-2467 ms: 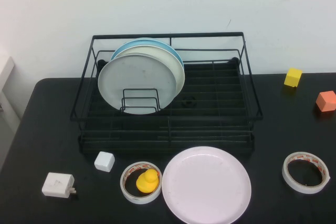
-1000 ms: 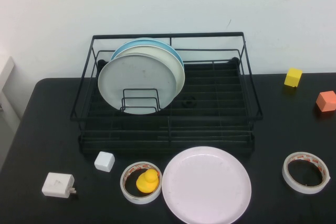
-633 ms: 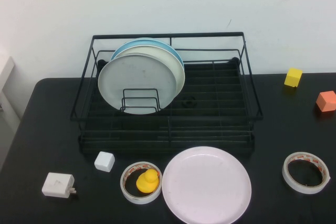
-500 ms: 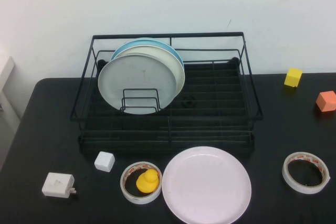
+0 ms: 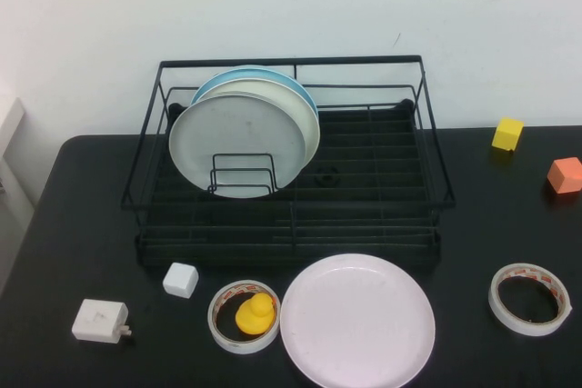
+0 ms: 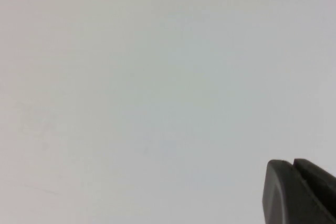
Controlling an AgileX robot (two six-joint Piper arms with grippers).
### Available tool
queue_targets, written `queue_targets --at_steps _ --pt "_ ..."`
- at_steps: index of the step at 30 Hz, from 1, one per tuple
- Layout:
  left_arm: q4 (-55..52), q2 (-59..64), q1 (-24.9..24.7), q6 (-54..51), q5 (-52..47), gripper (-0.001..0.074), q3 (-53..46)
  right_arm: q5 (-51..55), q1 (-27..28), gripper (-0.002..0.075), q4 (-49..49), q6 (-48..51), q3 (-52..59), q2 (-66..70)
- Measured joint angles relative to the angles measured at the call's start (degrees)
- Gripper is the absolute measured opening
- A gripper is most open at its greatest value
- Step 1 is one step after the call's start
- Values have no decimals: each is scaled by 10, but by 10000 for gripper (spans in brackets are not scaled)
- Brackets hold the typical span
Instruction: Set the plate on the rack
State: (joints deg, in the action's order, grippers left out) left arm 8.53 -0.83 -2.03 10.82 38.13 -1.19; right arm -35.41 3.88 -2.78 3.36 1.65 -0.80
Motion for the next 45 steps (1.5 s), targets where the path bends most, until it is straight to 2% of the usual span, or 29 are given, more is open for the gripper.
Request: queue_targets --at_steps 4,9,12,15,21,25,30,36,40,45 --pt "-38 0 0 89 -35 -3 1 31 0 -2 23 -17 -3 0" --pt "-237 0 0 154 -288 -3 79 287 0 -2 -34 -17 -91 0" --pt "-278 24 0 186 -389 -3 133 403 0 -2 -65 -17 -156 27" --pt "-286 81 0 234 -439 -2 157 455 -6 -2 -71 -19 -207 81" --pt "-272 196 0 340 -466 -2 159 538 -30 -2 -43 -1 -256 233" --pt "-264 264 0 369 -466 -2 159 592 -53 -2 52 112 -270 355" --pt "-240 307 0 375 -483 -3 160 645 -89 -2 276 370 -276 500" --pt "-186 321 0 376 -496 -3 160 671 -121 -2 542 634 -283 651" --pt "-97 321 0 355 -510 -3 160 673 -133 -2 652 721 -305 741" --pt "18 336 -6 303 -527 -3 160 667 -134 -2 689 737 -357 848"
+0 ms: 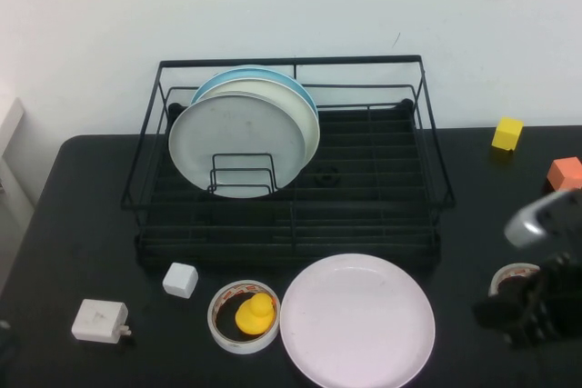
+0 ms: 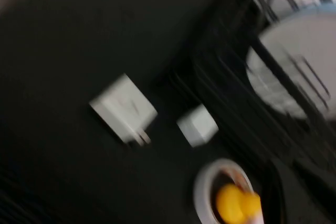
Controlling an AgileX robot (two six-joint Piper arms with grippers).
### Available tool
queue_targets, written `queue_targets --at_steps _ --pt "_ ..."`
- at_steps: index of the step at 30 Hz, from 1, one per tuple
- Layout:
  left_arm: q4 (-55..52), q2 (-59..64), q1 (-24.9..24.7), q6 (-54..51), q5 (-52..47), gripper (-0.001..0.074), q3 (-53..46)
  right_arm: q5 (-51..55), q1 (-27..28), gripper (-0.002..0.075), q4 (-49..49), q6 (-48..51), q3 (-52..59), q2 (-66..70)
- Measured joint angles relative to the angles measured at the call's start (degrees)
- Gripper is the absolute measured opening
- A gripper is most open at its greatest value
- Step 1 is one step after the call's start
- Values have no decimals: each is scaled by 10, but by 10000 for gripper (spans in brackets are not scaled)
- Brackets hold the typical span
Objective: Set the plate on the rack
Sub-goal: Pick up the plate from the table
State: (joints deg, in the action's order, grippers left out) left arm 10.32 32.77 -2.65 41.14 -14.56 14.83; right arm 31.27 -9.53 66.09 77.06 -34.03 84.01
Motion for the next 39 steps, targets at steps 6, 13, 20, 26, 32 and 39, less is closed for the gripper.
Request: queue_targets --at_steps 6,13,20,26,32,39 --pt "134 17 -86 -82 -9 -3 0 8 0 -2 25 3 -67 107" --pt "221 23 -174 -107 -11 -3 0 40 0 0 31 44 -129 195" --pt "256 23 -184 -119 -2 -3 0 37 0 247 33 24 -156 259" --pt "291 23 -184 -127 1 -3 0 16 0 461 36 -3 -162 300" --pt "325 23 -184 -144 1 -3 0 28 0 483 62 -5 -182 346" --pt "330 23 -184 -157 1 -3 0 69 0 421 128 29 -206 390"
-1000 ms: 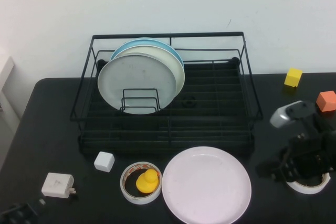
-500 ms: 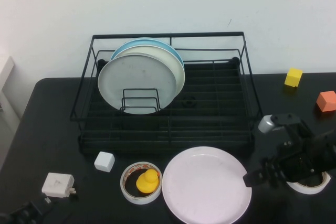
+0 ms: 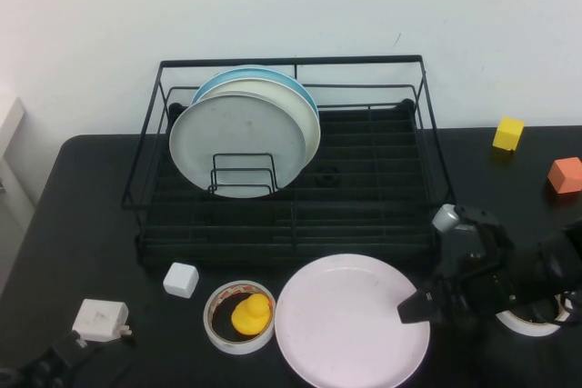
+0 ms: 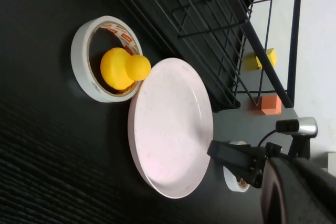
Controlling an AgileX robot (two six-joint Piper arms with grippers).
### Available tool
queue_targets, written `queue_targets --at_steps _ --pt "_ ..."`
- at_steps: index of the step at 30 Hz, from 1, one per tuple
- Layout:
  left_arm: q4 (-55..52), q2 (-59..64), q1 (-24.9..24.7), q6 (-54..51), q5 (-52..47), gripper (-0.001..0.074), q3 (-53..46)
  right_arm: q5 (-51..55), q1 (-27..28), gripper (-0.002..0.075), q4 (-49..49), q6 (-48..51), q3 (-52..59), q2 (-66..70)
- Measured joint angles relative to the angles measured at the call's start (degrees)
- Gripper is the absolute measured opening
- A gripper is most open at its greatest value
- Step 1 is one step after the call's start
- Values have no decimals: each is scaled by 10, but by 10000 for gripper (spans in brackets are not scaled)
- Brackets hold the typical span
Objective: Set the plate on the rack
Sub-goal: Pick up the plate from the table, then hand over the plate
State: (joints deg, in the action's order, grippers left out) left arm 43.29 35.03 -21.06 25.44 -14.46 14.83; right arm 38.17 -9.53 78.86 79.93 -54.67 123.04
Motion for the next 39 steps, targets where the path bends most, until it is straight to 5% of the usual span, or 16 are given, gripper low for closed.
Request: queue_targets --at_steps 10,21,24,31,39 --pt "1 0 0 -2 0 -3 0 -6 0 43 15 2 -15 30" --pt "3 0 0 -3 3 7 0 46 0 10 -38 -14 -14 -35" --pt "16 0 0 -10 -8 87 0 69 -1 10 -63 -30 -14 -82" --pt "29 0 0 -32 -28 447 0 56 -62 10 -103 -47 -13 -196" --pt "97 5 0 -163 -27 526 0 2 -181 10 -126 -75 -35 -221"
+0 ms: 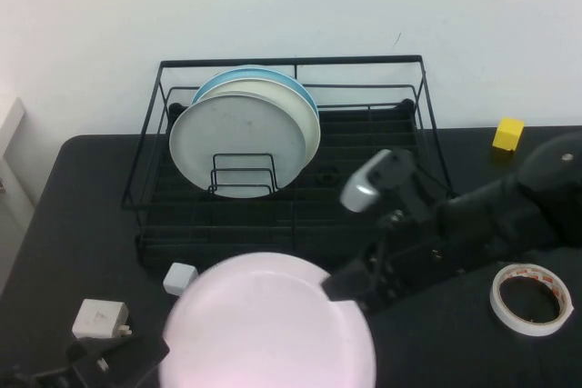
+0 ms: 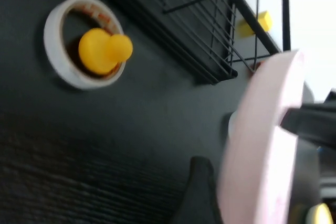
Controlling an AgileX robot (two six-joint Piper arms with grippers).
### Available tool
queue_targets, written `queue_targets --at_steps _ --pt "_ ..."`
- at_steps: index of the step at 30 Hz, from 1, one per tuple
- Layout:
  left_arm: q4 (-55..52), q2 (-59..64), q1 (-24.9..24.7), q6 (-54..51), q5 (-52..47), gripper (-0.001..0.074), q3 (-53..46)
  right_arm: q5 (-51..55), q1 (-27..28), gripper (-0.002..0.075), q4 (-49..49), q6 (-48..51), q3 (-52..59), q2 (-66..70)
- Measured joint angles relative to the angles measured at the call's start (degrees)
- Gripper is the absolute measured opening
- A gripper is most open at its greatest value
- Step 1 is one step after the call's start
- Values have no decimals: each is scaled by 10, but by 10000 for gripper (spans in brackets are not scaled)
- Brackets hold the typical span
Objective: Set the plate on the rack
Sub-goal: Hand over the plate, then place the plate on the rack
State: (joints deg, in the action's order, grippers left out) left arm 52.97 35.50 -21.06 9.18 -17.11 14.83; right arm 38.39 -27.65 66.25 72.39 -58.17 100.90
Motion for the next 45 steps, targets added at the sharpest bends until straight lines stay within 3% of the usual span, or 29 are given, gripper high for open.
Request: queue_targets --at_steps 6,13,16,22,27,34,36,42,45 --pt "14 0 0 -104 1 529 0 30 -18 10 1 -19 -50 0" --pt "16 5 0 -142 1 514 0 73 -18 10 18 -22 -75 0" --pt "18 11 0 -152 1 428 0 83 -18 10 25 -21 -76 0" --pt "26 13 0 -159 1 94 1 83 -18 17 57 4 -76 0" --pt "29 13 0 -172 9 88 5 87 -18 73 91 26 -76 1" --pt "23 16 -1 -285 15 89 5 131 -15 422 165 26 -76 0" --pt "23 17 -1 -340 28 89 5 146 -11 481 181 26 -78 -1" --pt "23 18 -1 -441 83 89 41 221 56 517 216 21 -92 -33" --pt "23 21 -1 -514 117 89 83 270 105 447 225 21 -96 -70"
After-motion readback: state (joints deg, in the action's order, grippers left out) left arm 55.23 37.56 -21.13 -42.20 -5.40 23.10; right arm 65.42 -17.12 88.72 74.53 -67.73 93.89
